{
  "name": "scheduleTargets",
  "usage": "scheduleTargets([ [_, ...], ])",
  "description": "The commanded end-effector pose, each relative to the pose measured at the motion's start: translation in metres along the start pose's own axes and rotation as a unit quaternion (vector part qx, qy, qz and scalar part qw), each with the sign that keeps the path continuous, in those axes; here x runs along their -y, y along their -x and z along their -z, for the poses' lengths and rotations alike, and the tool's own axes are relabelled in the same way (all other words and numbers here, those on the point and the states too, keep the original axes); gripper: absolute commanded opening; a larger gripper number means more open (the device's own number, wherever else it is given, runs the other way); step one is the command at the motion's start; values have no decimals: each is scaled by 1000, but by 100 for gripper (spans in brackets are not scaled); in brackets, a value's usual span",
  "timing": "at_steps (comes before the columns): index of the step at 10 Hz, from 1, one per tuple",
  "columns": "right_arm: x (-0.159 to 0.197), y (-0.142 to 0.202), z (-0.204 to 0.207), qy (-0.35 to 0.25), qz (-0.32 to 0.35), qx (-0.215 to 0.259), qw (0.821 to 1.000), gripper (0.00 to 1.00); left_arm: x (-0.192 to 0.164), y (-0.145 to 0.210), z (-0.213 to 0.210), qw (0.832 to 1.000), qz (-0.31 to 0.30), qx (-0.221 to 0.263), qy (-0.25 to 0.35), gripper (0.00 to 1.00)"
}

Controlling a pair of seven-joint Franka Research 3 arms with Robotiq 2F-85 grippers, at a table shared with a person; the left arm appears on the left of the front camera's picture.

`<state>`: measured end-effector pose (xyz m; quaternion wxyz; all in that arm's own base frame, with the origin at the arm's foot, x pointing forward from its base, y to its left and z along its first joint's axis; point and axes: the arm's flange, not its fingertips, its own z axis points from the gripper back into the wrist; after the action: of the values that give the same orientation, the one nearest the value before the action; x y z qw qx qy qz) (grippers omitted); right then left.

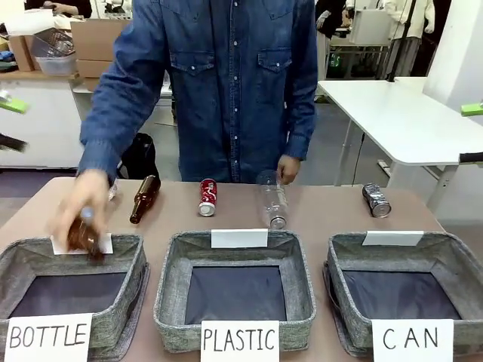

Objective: Sort the can waste into the basket.
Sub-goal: Pick up the can waste from the table and place it in the right Fabric basket.

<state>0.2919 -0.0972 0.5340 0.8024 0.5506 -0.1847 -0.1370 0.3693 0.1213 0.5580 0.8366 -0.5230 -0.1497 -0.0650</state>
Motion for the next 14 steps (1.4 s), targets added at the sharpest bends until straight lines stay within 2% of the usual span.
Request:
scheduleTargets([
  [1, -1, -3, 1, -15, -13, 2, 1000, 100, 14, 63, -123, 992, -27, 124, 15, 100],
  [2, -1, -3, 1, -15, -13, 2, 1000, 100, 10, 99, -168, 978, -86, 192, 10, 100],
  [3, -1, -3, 1, -15, -13, 2, 1000, 100, 7, 120, -179, 977, -93, 190, 32, 100],
  [4, -1, -3, 1, -15, -13, 2, 1000, 100, 3, 128, -178, 974, -113, 196, 17, 100],
  [5, -1, -3, 1, -15, -13, 2, 1000, 100, -1, 126, -175, 977, -107, 185, 19, 100],
  [8, -1, -3, 1, -15, -13, 2, 1000, 100, -9, 89, -153, 984, -108, 139, 5, 100],
  [9, -1, -3, 1, -15, -13, 2, 1000, 100, -5, 69, -134, 986, -107, 124, -1, 100],
  [11, -1, -3, 1, -15, -13, 2, 1000, 100, 3, -3, -45, 996, -85, 11, -23, 100],
  [13, -1, -3, 1, -15, -13, 2, 1000, 100, 4, -78, 60, 992, -75, -87, -46, 100],
  [14, -1, -3, 1, -15, -13, 2, 1000, 100, 7, -109, 113, 989, -75, -76, -99, 100],
])
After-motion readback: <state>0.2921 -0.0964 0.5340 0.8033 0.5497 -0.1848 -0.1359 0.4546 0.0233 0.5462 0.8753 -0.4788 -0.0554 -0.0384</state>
